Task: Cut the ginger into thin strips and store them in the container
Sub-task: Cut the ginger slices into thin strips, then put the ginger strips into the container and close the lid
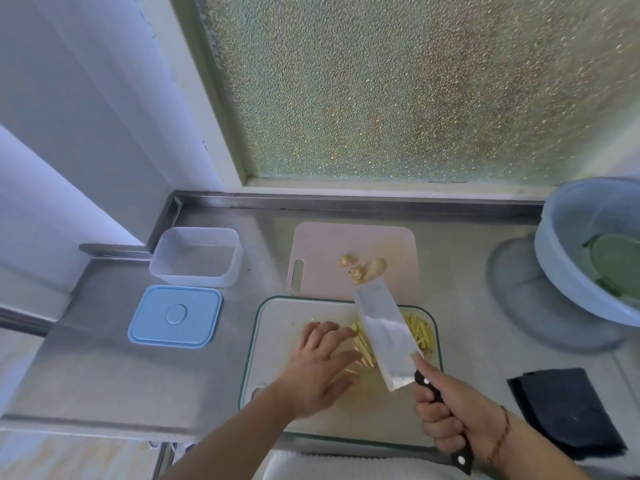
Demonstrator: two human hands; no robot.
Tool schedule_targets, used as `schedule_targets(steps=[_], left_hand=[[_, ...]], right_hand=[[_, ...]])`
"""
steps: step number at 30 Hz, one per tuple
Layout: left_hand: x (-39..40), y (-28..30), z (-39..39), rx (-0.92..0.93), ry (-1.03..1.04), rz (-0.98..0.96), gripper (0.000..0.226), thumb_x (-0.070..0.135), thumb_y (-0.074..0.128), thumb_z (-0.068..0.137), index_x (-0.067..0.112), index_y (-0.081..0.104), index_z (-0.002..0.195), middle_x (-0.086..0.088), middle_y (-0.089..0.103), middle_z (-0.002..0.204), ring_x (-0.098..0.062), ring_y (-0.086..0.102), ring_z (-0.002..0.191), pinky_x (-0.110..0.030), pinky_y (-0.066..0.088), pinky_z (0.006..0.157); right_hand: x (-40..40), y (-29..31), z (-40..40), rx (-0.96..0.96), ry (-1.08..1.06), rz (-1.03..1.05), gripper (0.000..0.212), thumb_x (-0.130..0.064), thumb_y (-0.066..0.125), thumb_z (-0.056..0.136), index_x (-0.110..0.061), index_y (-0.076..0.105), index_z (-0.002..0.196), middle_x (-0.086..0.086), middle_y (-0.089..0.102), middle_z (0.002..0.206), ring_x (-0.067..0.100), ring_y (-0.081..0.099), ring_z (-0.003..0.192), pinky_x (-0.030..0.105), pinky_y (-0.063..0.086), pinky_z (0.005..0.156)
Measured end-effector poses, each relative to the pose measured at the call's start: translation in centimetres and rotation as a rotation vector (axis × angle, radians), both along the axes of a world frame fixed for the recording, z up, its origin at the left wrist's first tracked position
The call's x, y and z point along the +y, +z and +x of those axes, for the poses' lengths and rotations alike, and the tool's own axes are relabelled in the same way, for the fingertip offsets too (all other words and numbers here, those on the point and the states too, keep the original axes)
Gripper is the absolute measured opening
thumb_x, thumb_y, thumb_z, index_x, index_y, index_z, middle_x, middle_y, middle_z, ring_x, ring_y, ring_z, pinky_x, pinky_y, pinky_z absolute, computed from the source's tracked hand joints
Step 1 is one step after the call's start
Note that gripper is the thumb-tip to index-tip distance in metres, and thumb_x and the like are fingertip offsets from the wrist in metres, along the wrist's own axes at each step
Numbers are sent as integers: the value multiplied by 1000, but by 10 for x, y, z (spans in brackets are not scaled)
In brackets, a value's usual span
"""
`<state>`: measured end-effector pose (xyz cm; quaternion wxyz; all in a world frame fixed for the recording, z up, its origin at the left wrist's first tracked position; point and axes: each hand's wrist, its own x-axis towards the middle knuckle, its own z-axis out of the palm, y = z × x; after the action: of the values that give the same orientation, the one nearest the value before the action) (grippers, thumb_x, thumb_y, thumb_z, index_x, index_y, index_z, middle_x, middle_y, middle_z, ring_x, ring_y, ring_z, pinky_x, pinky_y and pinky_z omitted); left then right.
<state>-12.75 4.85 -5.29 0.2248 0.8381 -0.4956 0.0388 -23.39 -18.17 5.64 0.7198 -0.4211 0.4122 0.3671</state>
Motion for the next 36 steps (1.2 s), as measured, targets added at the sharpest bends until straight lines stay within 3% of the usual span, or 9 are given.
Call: schedule_targets(steps=[2,4,10,13,15,18,21,28,36], left_hand=[[10,-5,4,20,147,-79,12,36,60,95,29,67,102,2,56,131,-30,47,120,-49,41,98],[18,-7,7,47,261,-111,5,27,66,86,28,65,91,3,59,124,-29,46,116,-45,41,93],[45,0,11,150,551,-101,21,19,65,81,31,66,98,8,59,121,-25,45,117,-45,45,94],[56,2,17,147,636,-132,20,22,60,84,33,62,100,8,60,119,-26,49,115,-48,49,90],[59,4,21,149,669,-139,22,20,65,84,34,62,101,8,61,119,-27,50,115,-48,49,90],[58,6,27,147,706,-124,17,25,62,85,32,65,100,7,62,119,-27,50,114,-46,48,91],[51,6,30,157,765,-93,17,25,65,83,32,66,98,6,63,119,-27,50,114,-48,49,90],[38,13,31,173,849,-69,24,24,70,79,34,62,99,7,63,119,-24,48,115,-50,49,87],[79,17,67,151,965,-97,18,24,69,83,27,71,100,0,65,121,-30,51,112,-46,43,90]], right_hand=[[-2,0,-1,-4,54,-65,51,-63,58,76,-21,38,58,0,14,60,10,9,43,18,7,44],[2,0,2,-21,162,-155,51,-59,57,81,-20,33,58,2,15,60,12,10,44,18,9,44],[21,6,30,-277,445,-437,55,-59,42,91,-16,34,57,1,27,48,15,23,39,24,19,44],[8,2,46,-536,746,-767,63,-72,35,79,-14,57,64,1,52,52,12,49,48,29,39,54],[-9,-2,63,-635,855,-978,52,-69,36,81,-22,58,71,-3,58,58,6,53,53,21,41,55],[-40,-16,96,-684,901,-1308,38,-68,37,87,-34,49,78,-8,59,68,11,57,63,26,47,59],[-74,-44,130,-601,892,-1547,53,-68,29,88,-25,59,88,-1,66,78,21,63,72,33,52,61],[-104,-83,164,-592,840,-1588,48,-62,36,91,-20,60,86,0,57,72,23,56,64,32,47,54],[-105,-91,161,-576,1090,-1658,46,-65,29,87,-28,54,79,-6,48,70,19,54,69,32,48,59]])
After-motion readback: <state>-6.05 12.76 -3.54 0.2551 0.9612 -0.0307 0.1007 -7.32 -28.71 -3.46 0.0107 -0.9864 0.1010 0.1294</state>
